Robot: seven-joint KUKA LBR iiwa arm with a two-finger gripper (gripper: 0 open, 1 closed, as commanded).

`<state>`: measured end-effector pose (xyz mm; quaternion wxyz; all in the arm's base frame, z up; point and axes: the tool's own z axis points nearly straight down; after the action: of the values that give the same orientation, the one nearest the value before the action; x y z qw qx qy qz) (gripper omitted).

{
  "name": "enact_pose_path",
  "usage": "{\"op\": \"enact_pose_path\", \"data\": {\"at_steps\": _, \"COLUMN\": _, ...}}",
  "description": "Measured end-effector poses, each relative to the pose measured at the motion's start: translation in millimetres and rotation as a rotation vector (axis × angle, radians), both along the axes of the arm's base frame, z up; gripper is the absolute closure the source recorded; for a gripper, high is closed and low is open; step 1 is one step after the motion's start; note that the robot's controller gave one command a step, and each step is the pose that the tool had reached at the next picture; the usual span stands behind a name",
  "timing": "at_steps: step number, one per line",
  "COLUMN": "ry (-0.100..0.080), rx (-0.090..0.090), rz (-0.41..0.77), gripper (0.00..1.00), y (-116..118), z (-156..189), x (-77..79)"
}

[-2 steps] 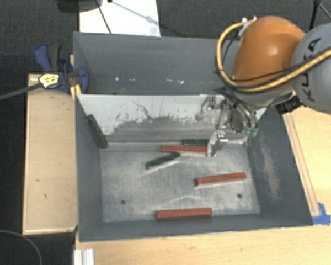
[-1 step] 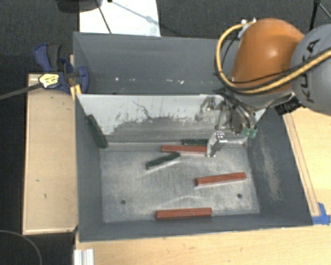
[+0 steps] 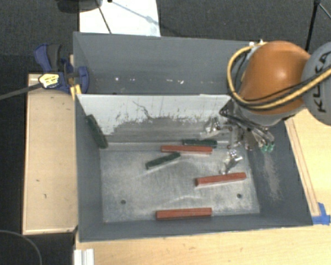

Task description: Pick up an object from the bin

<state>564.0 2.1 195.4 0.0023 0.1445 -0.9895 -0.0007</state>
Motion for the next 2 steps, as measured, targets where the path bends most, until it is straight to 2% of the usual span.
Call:
{"op": "enact_pose_path", "data": {"at_steps": 1, "ry": -0.012, "rx": -0.001, "rz": 0.008, "gripper": 1.00, "y": 13.7, "z": -121.8, "x": -68.2}}
{"op": "enact_pose_path", "data": {"at_steps": 2, "ry": -0.029, "rx": 0.002, "rz": 0.009, "gripper": 0.00, "y": 15.0, "z": -120.8, "x": -64.2}}
